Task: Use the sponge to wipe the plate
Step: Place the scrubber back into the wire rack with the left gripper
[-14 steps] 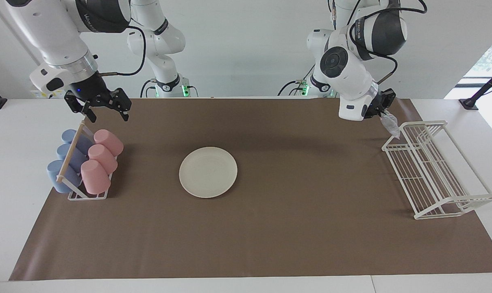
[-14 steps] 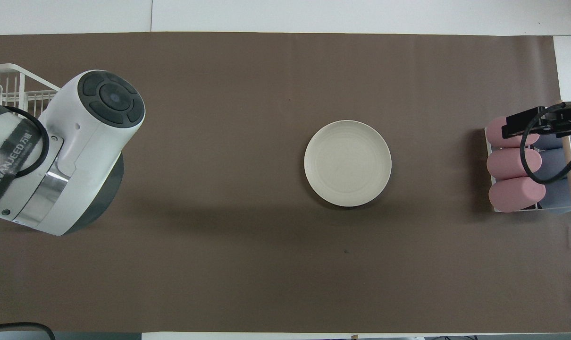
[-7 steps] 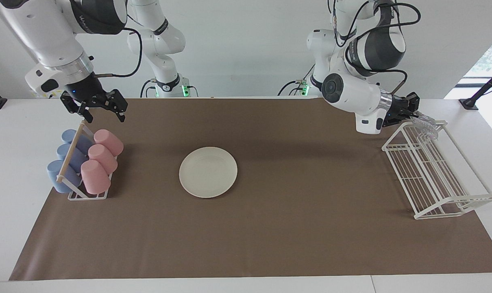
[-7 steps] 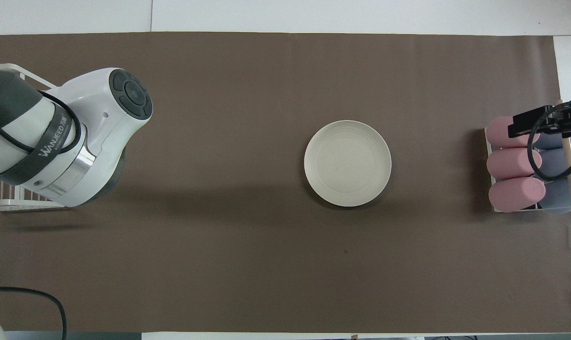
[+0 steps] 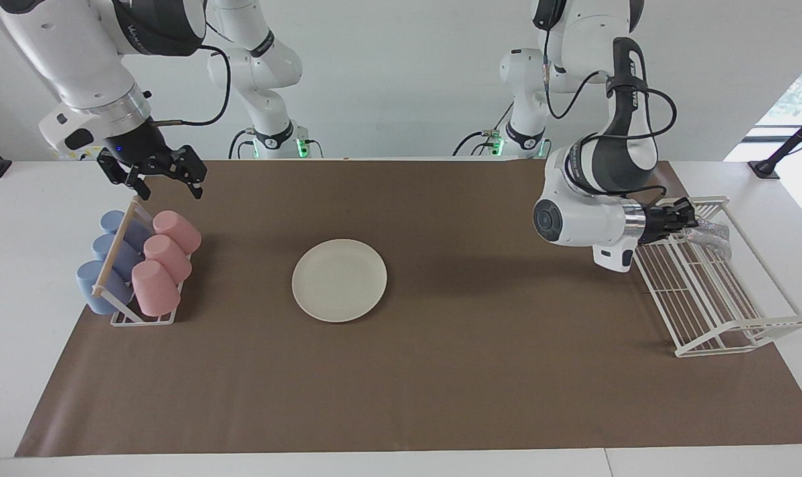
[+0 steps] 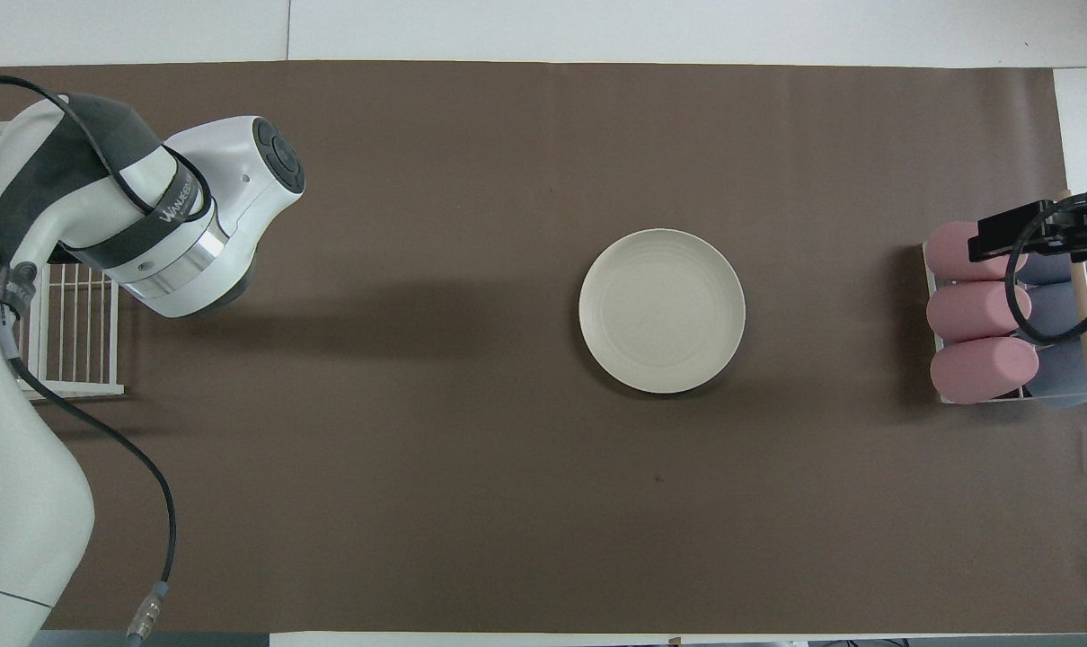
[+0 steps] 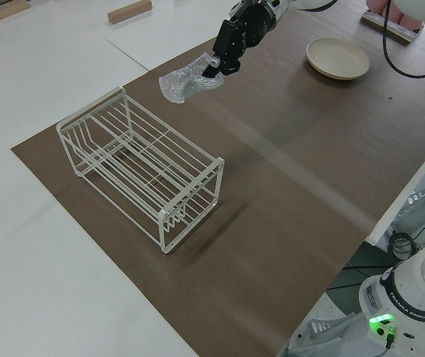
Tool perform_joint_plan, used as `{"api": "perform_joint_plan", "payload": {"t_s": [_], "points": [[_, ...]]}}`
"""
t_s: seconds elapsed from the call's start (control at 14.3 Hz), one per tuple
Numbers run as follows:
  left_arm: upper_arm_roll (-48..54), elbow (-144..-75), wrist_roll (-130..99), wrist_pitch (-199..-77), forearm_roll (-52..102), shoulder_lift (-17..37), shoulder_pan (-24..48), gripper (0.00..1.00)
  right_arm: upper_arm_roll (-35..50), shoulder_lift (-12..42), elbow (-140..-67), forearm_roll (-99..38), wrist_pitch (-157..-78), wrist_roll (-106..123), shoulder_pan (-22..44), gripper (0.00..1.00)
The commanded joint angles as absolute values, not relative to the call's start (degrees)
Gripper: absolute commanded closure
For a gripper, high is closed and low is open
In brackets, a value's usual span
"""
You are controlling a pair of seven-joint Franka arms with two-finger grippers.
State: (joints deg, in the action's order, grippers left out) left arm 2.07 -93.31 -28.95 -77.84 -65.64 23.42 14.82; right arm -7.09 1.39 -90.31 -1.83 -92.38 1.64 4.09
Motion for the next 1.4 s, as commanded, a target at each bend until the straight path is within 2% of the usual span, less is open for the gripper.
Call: {"api": "perform_joint_plan", "payload": {"t_s": [0.0,0.42,0.91,0.98,1.05,1.12,1.19,1.26,1.33], "points": [[2.3,-87.4,-28.6,-78.6,-63.3,27.7,12.8,1.00,-6.6,1.9,-89.1,-1.9,-91.5,1.0,3.3,0.00],[2.4,-87.9,-38.0,-78.6,-56.2,27.6,12.1,1.00,-6.4,1.9,-89.0,-1.9,-91.6,0.8,3.3,0.00],[2.4,-88.0,-39.7,-79.7,-55.2,27.6,11.8,1.00,-6.4,2.0,-88.9,-1.9,-91.8,0.6,3.8,0.00],[2.4,-88.0,-40.8,-80.2,-55.1,27.6,11.7,0.79,-6.4,2.0,-88.9,-1.9,-91.8,0.5,3.8,0.00],[2.4,-88.1,-41.7,-80.5,-55.0,27.6,11.3,0.69,-6.4,2.0,-88.9,-1.9,-91.8,-0.1,3.8,0.00],[2.3,-88.1,-42.0,-80.6,-54.9,27.6,11.1,0.50,-6.4,2.0,-88.9,-1.8,-91.8,-0.5,3.8,0.00],[2.3,-88.1,-42.1,-80.7,-55.0,27.6,11.0,0.11,-6.4,2.0,-88.9,-1.8,-91.8,-0.5,3.8,0.00],[2.3,-88.1,-42.1,-80.9,-55.1,27.6,10.7,0.09,-6.4,2.0,-88.9,-1.8,-91.8,-0.5,3.8,0.00],[2.3,-88.1,-42.1,-80.9,-55.3,27.6,10.5,0.00,-6.4,2.0,-88.9,-1.8,-91.8,-0.5,3.8,0.00]]}}
